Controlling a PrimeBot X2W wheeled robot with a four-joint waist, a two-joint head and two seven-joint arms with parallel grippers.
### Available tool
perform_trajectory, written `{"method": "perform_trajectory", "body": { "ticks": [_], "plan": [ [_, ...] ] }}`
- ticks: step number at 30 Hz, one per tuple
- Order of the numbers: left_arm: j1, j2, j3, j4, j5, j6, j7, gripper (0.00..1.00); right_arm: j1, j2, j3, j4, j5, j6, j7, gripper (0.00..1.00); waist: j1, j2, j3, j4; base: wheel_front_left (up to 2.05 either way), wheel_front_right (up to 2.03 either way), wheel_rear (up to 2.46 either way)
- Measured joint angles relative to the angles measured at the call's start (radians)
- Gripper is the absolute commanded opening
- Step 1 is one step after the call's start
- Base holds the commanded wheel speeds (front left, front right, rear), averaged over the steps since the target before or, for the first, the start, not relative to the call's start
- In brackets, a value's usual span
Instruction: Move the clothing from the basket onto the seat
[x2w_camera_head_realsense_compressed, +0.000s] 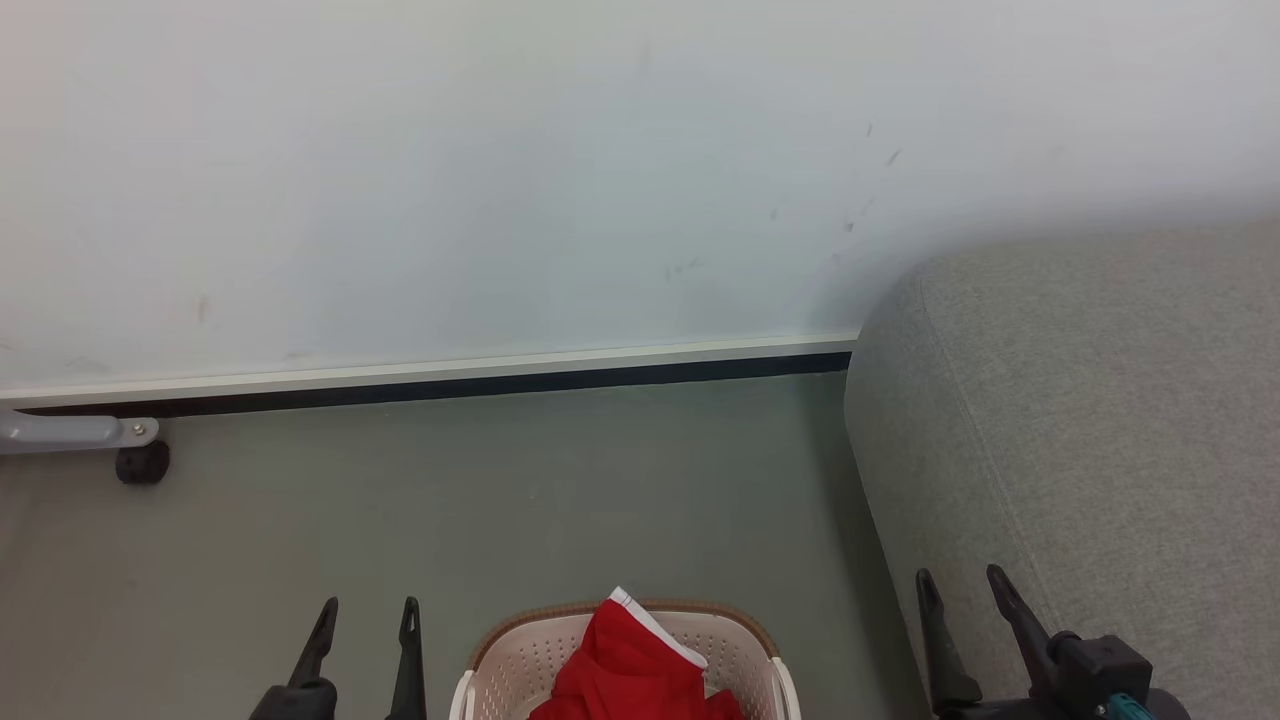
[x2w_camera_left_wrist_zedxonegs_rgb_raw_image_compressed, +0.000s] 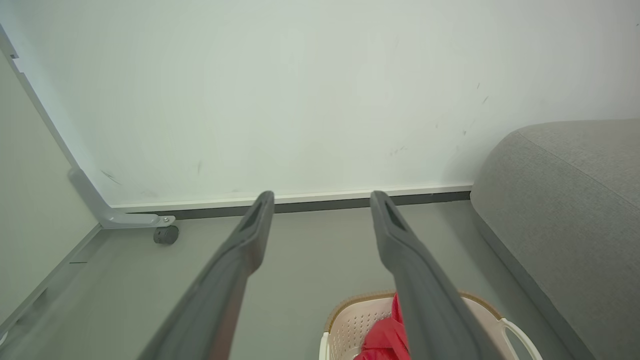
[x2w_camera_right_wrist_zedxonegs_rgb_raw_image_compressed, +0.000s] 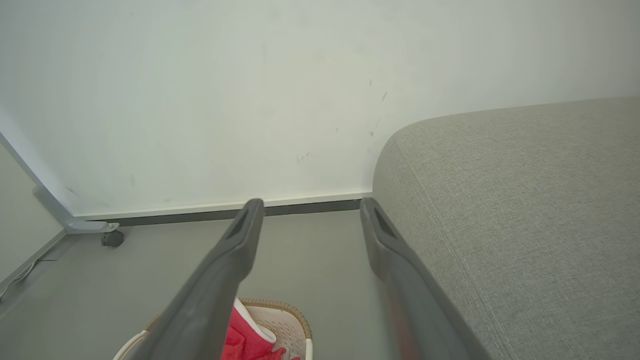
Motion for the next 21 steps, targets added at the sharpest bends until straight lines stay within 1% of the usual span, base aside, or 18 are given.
{"method": "perform_trajectory", "body": {
  "ticks": [10,14,21],
  "plan": [
    [0.0,-0.004,0.006,0.007,0.0,-0.001,0.0,1.0,0.0,0.001,-0.007,0.001,-0.003,0.006,0.0,1.0,0.0,0.0,0.001,0.001,0.0,0.0,0.0],
    [0.0,-0.004,0.01,0.007,0.0,-0.009,0.0,1.0,0.001,0.002,-0.008,-0.002,-0.006,0.009,0.0,1.0,0.0,0.0,0.004,0.0,0.0,0.0,0.0],
    [-0.001,0.007,0.012,-0.013,0.02,-0.018,0.0,1.0,0.004,0.003,-0.017,-0.029,-0.007,0.01,0.0,1.0,0.0,0.0,0.035,-0.004,0.0,0.0,0.0]
  ]
}}
